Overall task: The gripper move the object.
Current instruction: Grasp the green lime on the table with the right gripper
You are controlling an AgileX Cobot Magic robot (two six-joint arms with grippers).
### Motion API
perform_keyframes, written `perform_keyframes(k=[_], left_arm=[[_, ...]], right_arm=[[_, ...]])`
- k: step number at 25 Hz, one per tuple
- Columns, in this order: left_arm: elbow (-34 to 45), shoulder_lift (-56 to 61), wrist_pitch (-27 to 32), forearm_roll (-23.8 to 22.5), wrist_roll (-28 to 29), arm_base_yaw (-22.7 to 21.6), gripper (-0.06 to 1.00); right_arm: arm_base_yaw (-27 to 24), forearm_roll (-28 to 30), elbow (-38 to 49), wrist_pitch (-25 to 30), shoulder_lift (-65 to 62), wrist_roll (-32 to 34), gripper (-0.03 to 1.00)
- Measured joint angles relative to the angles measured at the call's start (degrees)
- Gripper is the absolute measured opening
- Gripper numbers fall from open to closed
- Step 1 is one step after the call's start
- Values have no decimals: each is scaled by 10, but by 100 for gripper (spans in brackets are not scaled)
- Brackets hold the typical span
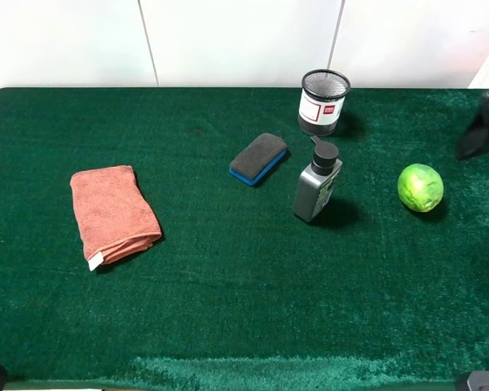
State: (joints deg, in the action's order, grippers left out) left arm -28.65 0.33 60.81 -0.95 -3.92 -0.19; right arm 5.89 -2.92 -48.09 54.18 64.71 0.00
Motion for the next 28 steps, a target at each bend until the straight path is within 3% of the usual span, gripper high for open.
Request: perform_keyframes(k=[13, 21, 28], left_arm=[[0, 0, 0, 0, 0, 0, 99], [0, 0, 0, 0, 0, 0, 99], [0, 0, 0, 0, 0, 0, 99]], right_arm=[[-1, 32, -92, -51, 190, 0, 70], [-41, 0, -92, -93, 275, -44, 70], [-44, -12, -92, -117, 337, -57, 70]])
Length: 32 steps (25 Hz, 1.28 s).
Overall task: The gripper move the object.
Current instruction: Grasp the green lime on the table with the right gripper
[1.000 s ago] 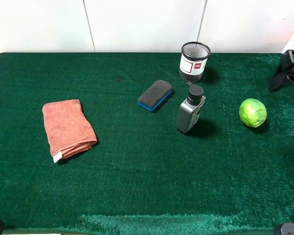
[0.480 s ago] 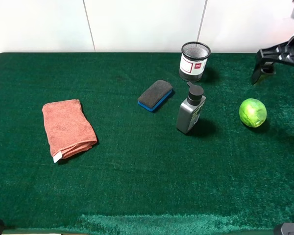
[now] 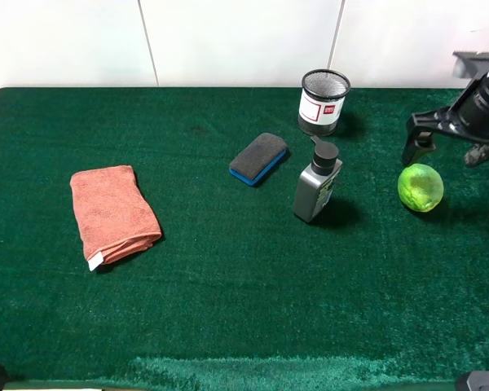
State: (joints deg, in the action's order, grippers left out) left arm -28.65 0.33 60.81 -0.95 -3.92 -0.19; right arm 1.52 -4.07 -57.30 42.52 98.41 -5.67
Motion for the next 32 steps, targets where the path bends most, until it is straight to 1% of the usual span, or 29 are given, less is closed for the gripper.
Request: perform_keyframes(k=[8, 14, 32], left_arm=[[0, 0, 0, 0, 0, 0, 99], [0, 0, 0, 0, 0, 0, 99], [0, 0, 0, 0, 0, 0, 99]], right_arm=[[0, -1, 0, -7, 56, -2, 70], [0, -2, 0, -26, 85, -2, 70], [0, 0, 0, -55, 127, -2, 70]])
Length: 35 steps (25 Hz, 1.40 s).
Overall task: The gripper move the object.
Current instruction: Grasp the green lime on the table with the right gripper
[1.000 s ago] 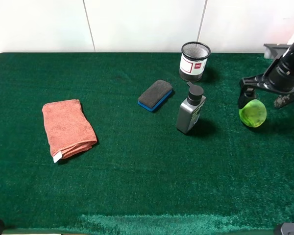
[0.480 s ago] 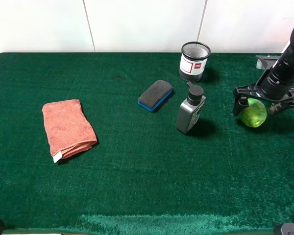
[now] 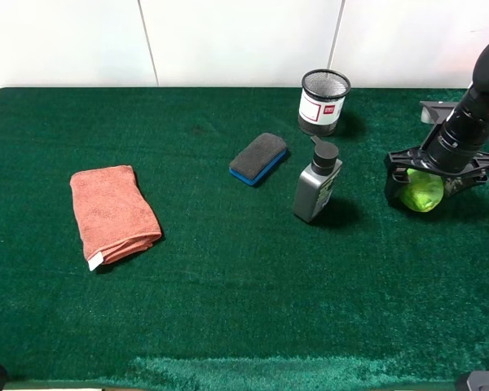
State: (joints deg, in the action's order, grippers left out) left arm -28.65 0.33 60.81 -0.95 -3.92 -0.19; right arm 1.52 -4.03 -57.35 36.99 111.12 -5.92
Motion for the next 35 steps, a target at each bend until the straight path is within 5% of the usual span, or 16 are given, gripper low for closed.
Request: perform_keyframes(k=[20, 28, 35], left_arm=[[0, 0, 0, 0, 0, 0, 99], [0, 0, 0, 0, 0, 0, 99], [0, 0, 0, 0, 0, 0, 99]], right_arm=[[0, 11, -2, -10, 0, 11, 70], [0, 11, -2, -4, 0, 11, 46], [0, 12, -2, -3, 0, 11, 46]])
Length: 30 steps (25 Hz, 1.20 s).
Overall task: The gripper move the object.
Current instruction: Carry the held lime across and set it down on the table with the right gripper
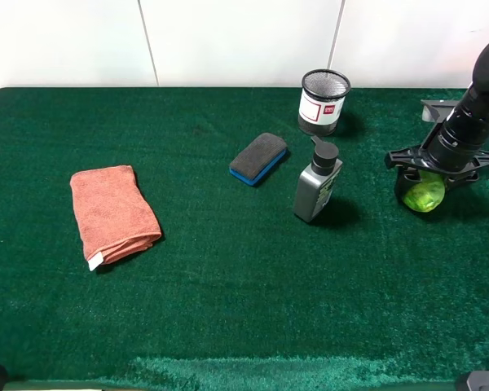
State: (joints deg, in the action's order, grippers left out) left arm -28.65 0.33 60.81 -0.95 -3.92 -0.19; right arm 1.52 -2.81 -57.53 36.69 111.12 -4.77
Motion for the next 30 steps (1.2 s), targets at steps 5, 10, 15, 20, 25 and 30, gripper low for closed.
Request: perform_keyframes(k=[5, 10, 15, 20, 25, 30], left_arm=[[0, 0, 0, 0, 0, 0, 99], [0, 0, 0, 0, 0, 0, 99], [0, 0, 0, 0, 0, 0, 99], [0, 0, 0, 0, 0, 0, 99], [0, 0, 0, 0, 0, 0, 99], [0, 0, 0, 0, 0, 0, 99]], right_arm=[[0, 2, 0, 0, 0, 0, 46], [0, 3, -11, 21, 0, 0, 46], [0, 3, -56, 88, -4, 0, 46], [0, 3, -82, 141, -31, 2, 46], [0, 1, -96, 193, -69, 10, 46], [0, -6, -96, 239, -105, 26, 46]])
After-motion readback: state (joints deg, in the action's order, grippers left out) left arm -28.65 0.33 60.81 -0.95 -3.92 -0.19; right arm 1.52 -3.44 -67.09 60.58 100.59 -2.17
